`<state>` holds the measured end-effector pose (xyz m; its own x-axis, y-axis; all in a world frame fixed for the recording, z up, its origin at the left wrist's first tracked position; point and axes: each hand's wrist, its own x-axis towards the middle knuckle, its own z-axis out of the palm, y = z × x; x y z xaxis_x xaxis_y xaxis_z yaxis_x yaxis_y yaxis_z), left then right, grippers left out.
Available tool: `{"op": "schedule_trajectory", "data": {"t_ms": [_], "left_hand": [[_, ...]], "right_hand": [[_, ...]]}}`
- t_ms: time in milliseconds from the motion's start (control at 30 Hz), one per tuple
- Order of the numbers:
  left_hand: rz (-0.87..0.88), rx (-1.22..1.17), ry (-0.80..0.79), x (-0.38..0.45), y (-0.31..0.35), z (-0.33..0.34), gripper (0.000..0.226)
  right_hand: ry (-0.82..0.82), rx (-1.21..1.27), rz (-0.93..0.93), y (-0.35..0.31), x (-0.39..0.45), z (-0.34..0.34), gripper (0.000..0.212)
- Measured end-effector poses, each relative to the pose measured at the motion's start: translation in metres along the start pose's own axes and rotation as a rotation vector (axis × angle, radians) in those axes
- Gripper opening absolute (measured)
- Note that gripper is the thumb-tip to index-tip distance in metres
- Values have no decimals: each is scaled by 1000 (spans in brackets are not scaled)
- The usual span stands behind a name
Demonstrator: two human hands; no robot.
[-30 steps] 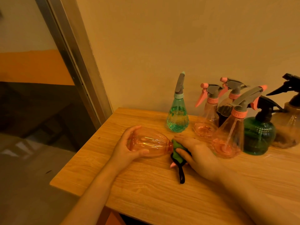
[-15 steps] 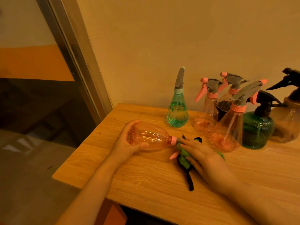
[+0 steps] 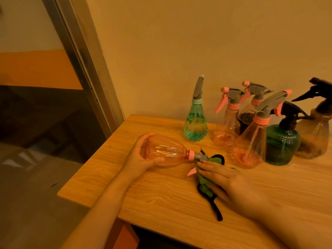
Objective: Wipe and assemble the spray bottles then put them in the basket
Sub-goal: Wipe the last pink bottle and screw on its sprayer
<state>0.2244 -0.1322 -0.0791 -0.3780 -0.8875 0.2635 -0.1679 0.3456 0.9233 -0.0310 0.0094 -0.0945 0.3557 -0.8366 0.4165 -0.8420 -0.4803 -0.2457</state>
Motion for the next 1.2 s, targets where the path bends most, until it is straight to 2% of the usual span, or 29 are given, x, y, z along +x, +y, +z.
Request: {"op": "schedule_trajectory", "data": {"t_ms": [200,467,600,733,967,1200], "left_hand": [[-4,4,4,-1,1,-1,77],[8,38,-13,0,7,-2,81],[-37,99,-96,5,14,-10,86],[-90,271,-198,11,27,-18,74],[-150,367,-385,9,47,-40,62],[-94,595,-495,-2,71,-42,58]], "right_hand": [[90,125,217,14,-17,-3,46],[338,275,296,13,-17,-8,33],[355,242,275,13,-17,-8,33],[360,247,272,15,-18,-8,33],[370,276,285,16,-18,-9,34],[458,293,281,10,-18,-13,33]]}}
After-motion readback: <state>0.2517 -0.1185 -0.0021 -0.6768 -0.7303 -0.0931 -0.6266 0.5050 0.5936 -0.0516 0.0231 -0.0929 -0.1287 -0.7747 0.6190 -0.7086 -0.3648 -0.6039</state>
